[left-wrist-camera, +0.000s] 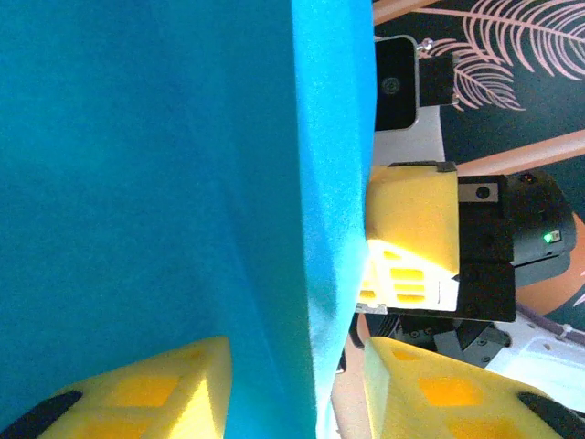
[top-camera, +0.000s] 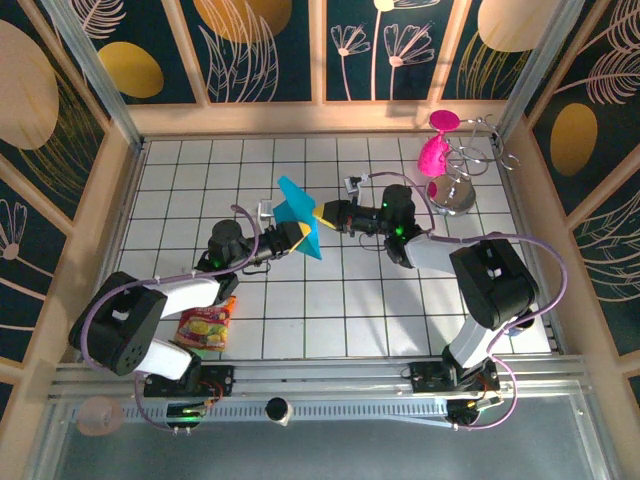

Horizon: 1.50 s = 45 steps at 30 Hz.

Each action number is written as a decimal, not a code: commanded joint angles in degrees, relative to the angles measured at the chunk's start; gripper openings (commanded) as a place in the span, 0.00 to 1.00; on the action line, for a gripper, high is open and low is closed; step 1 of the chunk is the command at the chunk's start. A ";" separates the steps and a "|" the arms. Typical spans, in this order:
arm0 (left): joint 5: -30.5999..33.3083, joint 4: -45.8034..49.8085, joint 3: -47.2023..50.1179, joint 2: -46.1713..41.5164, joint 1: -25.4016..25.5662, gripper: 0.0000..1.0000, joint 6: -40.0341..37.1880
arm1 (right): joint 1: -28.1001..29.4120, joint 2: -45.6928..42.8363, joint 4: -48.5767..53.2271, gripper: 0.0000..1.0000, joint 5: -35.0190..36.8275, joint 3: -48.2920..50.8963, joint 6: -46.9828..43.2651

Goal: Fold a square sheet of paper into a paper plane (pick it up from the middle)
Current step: Turn over the paper at the center of the table.

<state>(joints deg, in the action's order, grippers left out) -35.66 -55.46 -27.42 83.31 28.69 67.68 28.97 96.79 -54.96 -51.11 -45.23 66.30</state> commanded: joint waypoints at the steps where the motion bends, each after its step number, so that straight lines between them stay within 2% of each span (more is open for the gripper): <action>1: -1.61 -4.72 -1.63 0.49 0.38 0.38 -1.42 | 0.43 0.19 -3.19 0.01 -1.27 0.50 1.36; 9: -0.85 -5.06 -1.34 -0.05 0.49 0.24 -2.39 | 0.38 0.17 -0.63 0.03 -0.92 0.34 0.53; 12: -0.30 -3.56 -1.24 -0.40 0.49 0.19 -3.23 | 0.21 -0.26 1.46 0.08 -0.49 0.14 -0.49; 15: 0.80 -0.97 -1.21 -1.14 0.49 0.15 -4.73 | -0.16 -1.41 4.96 0.18 0.56 -0.11 -2.67; 19: 2.58 4.43 -1.58 -2.43 0.49 0.13 -7.49 | -2.14 -5.10 16.30 0.34 4.95 -0.42 -9.82; 24: 6.46 20.72 -4.81 -4.44 0.49 0.12 -15.34 | -4.65 -12.37 37.91 0.45 18.87 -2.80 -23.35; 30: 20.17 50.77 -15.22 -5.18 0.46 0.11 -27.93 | -7.03 -19.63 47.93 0.48 31.82 -1.88 -29.99; 33: 31.03 65.05 -22.58 -2.86 1.19 0.11 -32.49 | -7.11 -23.03 50.34 0.48 38.54 -0.58 -31.71; 35: 40.41 73.77 -27.83 0.04 3.00 0.11 -34.98 | -7.26 -25.02 51.14 0.49 42.12 0.71 -32.20; 38: 53.81 84.12 -36.38 6.43 6.28 0.11 -35.97 | -7.44 -27.18 51.56 0.49 44.94 2.43 -31.88; 41: 66.00 92.54 -43.33 13.95 9.24 0.11 -33.84 | -7.87 -28.61 51.83 0.49 46.15 3.77 -31.19; 45: 75.55 100.57 -50.79 24.62 12.33 0.11 -31.26 | -9.11 -29.89 51.89 0.49 46.64 5.10 -30.12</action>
<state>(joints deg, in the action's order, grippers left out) 25.96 30.94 -74.72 102.67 39.38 35.29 20.84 68.62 -4.01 -7.49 -41.19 36.12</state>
